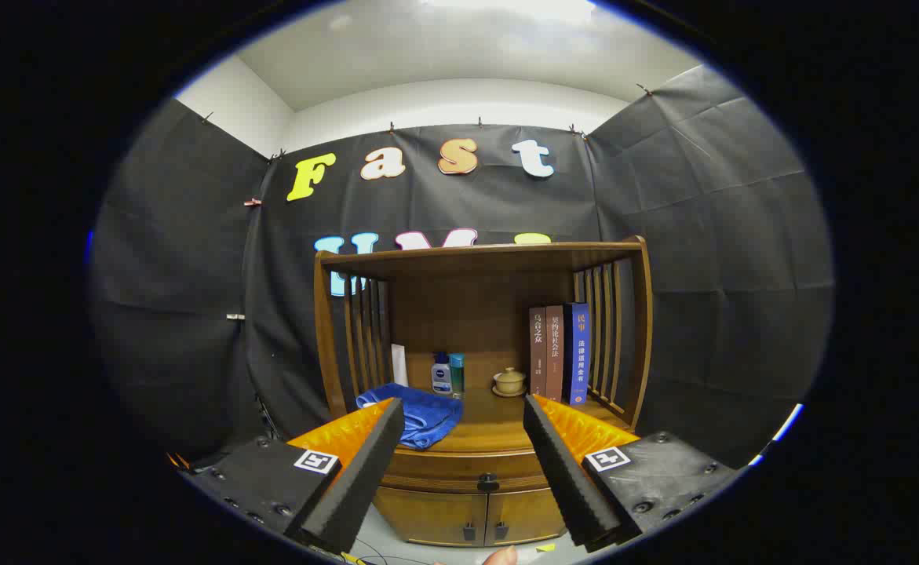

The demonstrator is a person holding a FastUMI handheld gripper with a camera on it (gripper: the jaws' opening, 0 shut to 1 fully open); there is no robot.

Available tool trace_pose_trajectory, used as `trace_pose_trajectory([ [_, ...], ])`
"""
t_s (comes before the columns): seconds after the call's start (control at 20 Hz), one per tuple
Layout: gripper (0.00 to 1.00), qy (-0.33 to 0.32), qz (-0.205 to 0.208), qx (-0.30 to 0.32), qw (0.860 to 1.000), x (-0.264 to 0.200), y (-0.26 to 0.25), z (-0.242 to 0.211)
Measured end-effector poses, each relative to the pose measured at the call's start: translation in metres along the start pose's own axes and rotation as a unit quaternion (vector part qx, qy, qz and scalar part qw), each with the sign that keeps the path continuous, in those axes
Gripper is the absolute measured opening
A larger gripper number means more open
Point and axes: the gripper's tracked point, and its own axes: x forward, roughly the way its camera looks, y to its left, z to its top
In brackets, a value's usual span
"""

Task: Pull open the drawer, take out the items inside it, and place them on the countertop above the cabinet.

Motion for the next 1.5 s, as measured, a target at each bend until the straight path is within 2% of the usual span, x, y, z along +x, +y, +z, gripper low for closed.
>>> trace_pose_trajectory([
  [0.4, 0.98, -0.006, 0.011, 0.006, 1.000, -0.006, -0.001, 0.008],
  [1.05, 0.98, -0.003, 0.012, 0.003, 1.000, 0.003, -0.003, -0.005],
  [1.35, 0.98, -0.014, -0.001, -0.011, 1.000, 0.034, -0.010, -0.035],
  [1.5, 0.98, 0.000, -0.002, -0.009, 1.000, 0.064, -0.013, -0.073],
])
